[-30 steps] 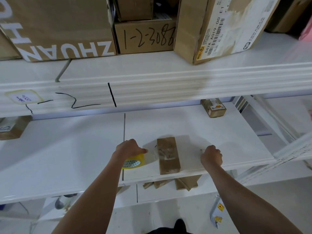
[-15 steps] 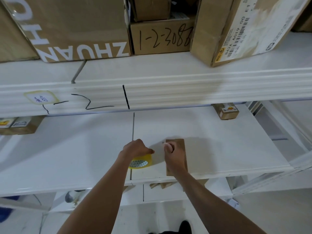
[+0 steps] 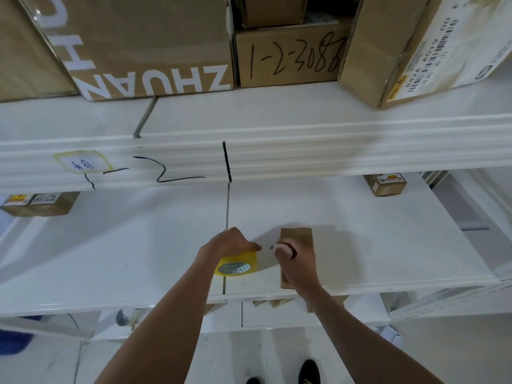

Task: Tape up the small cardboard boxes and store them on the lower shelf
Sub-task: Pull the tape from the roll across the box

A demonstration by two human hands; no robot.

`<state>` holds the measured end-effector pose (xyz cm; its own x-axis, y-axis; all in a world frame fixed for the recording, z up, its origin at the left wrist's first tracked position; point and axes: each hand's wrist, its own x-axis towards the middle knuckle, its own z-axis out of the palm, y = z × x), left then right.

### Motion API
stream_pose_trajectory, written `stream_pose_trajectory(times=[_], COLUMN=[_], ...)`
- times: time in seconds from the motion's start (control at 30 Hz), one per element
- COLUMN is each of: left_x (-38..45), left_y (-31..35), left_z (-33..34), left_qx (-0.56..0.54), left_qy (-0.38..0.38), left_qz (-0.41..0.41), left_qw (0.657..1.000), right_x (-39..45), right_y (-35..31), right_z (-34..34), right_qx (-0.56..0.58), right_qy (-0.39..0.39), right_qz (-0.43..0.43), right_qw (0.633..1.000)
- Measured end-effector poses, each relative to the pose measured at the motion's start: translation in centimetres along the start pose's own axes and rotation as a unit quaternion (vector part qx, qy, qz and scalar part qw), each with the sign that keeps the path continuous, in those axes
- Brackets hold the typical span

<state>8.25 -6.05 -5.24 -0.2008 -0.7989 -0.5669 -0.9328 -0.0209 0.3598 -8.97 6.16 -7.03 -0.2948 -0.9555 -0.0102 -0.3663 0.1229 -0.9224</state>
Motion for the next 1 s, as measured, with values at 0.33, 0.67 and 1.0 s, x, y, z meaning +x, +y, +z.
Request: stream_pose_trajectory(times=[0.33, 0.67, 1.0], left_x=[-0.6, -1.3, -1.4], left_y=[0.2, 0.9, 1.0], left_z=[0.0, -0.1, -0.1], left_qx=[0.002, 0.021, 0.020], left_qy=[0.006, 0.012, 0.021], left_qz=[-0.005, -0.001, -0.004], left_qw=[1.000, 1.000, 1.000], right_x=[-0.1, -0.3, -0.3], right_y=[-0.5, -0.5, -0.6], right_z=[-0.1, -0.2, -0.1], right_qx=[-0.014, 0.018, 0.001], right_qy=[-0.041, -0.027, -0.047], right_qz=[-0.010, -0.006, 0.012], right_qw=[0.999, 0.999, 0.999])
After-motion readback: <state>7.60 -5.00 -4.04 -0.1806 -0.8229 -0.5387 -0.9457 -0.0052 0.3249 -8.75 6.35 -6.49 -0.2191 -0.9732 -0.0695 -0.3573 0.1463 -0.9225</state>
